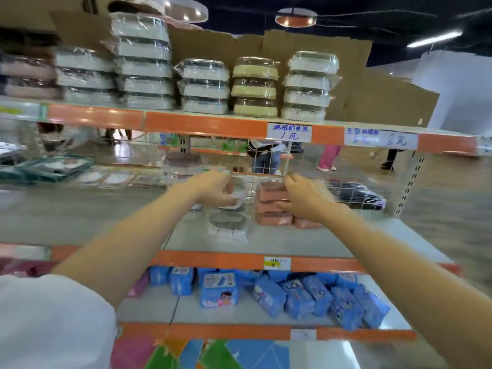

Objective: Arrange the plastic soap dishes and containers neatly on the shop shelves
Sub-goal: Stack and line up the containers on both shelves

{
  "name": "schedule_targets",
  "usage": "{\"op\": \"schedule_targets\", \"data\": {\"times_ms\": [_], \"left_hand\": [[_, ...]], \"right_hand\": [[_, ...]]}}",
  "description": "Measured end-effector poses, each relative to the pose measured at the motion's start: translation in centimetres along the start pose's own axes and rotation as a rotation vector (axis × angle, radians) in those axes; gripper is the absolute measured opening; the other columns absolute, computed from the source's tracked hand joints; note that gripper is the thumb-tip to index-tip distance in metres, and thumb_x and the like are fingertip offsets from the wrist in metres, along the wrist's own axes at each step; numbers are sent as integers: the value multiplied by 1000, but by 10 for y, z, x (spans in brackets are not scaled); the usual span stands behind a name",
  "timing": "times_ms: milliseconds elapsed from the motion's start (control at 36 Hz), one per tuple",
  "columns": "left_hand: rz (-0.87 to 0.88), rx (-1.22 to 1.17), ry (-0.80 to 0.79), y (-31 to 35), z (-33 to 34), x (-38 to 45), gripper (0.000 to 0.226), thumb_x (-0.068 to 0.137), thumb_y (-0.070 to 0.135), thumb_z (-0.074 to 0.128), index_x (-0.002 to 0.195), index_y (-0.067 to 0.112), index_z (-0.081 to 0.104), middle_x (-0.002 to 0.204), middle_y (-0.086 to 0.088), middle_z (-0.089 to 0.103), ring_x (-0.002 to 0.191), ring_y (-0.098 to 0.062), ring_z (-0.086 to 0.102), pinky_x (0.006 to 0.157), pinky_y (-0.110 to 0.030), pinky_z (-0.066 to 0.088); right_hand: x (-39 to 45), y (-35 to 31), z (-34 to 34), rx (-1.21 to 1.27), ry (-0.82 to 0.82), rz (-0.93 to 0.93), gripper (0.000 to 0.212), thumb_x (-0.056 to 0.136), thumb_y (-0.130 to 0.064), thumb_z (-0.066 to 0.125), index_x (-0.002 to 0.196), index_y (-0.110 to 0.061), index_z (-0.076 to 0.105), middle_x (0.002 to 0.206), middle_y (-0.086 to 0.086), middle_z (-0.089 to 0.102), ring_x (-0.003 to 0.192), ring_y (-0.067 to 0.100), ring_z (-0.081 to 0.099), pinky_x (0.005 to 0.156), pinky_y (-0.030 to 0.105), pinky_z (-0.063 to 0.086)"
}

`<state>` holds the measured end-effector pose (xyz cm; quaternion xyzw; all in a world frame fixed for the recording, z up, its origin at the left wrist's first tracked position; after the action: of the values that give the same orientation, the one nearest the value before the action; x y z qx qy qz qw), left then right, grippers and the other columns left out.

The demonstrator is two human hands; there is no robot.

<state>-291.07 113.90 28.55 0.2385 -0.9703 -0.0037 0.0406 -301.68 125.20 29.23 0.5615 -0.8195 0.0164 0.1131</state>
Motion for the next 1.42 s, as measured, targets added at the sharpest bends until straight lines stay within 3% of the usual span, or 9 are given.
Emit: {"op": "schedule_targets", "data": {"times_ms": [194, 278, 361, 500, 611, 750, 889, 1222, 1417], "left_hand": [[-135, -17, -159, -51, 78, -6, 42, 91, 43, 56, 123, 17, 52, 122, -4, 57, 108, -24, 54, 81, -31, 43], [-209, -55, -197, -75, 103, -3, 46, 90, 45, 58, 127, 20, 49, 126, 0, 53, 116, -22, 50, 93, -31, 42], [-256, -86, -229, -95, 121, 7, 49, 89, 47, 58, 129, 20, 47, 125, 0, 53, 116, -21, 50, 95, -31, 42], [-288, -191, -192, -112, 140, 31, 54, 89, 43, 61, 132, 13, 47, 129, -5, 51, 116, -22, 50, 95, -31, 43], [-304, -240, -169, -116, 153, 47, 52, 90, 37, 62, 132, 10, 49, 132, -7, 51, 119, -22, 50, 92, -26, 39], [-283, -252, -126, -114, 153, 69, 46, 92, 28, 61, 129, 5, 49, 128, -9, 53, 118, -23, 50, 82, -19, 33], [-309, -259, -129, -118, 157, 92, 49, 88, 31, 63, 126, 2, 51, 125, -11, 53, 113, -25, 52, 89, -30, 43], [-309, -173, 53, -111, 131, 159, 63, 85, 37, 65, 130, 1, 41, 135, -20, 31, 132, -37, 25, 109, -40, 29], [-381, -144, 91, -122, 122, 192, 84, 81, 43, 68, 140, 0, 27, 145, -20, 24, 135, -36, 24, 108, -41, 26]], "right_hand": [[36, -32, 84, 159, -153, -39, 65, 94, -42, 50, 146, -12, 27, 146, 12, 40, 114, 30, 54, 87, 41, 49], [56, -44, 113, 190, -203, -89, 67, 94, -44, 53, 147, -13, 28, 155, 10, 24, 132, 27, 40, 98, 38, 42], [79, -44, 138, 247, -234, -72, 65, 91, -46, 58, 141, -10, 36, 147, 8, 35, 129, 25, 42, 98, 39, 44], [116, -43, 176, 383, -232, -48, 70, 82, -45, 70, 133, -3, 47, 137, 14, 45, 123, 29, 46, 99, 39, 43], [145, -46, 213, 419, -242, -60, 101, 70, -56, 76, 147, -11, 30, 144, 12, 39, 130, 33, 43, 104, 39, 41], [152, -52, 225, 392, -302, -70, 115, 70, -53, 79, 152, -10, 11, 157, 11, 17, 140, 31, 25, 110, 38, 27], [161, -56, 243, 428, -380, -75, 112, 73, -53, 77, 152, -7, 12, 157, 12, 14, 142, 29, 22, 111, 40, 28], [153, -5, 260, 348, -423, -57, 117, 62, -63, 79, 152, -20, 18, 152, 14, 21, 140, 34, 21, 114, 49, 28], [135, 22, 265, 512, -407, -12, 114, 69, -45, 82, 152, -15, 10, 153, 13, 14, 140, 27, 19, 112, 34, 25]]}}
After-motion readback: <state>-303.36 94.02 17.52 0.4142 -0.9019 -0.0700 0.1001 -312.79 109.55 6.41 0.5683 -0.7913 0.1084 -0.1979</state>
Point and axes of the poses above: each hand's wrist, its own x-axis towards the middle knuckle, its own z-axis out of the palm, y = z × x, the point moved 10 cm from there along x, towards the middle knuckle
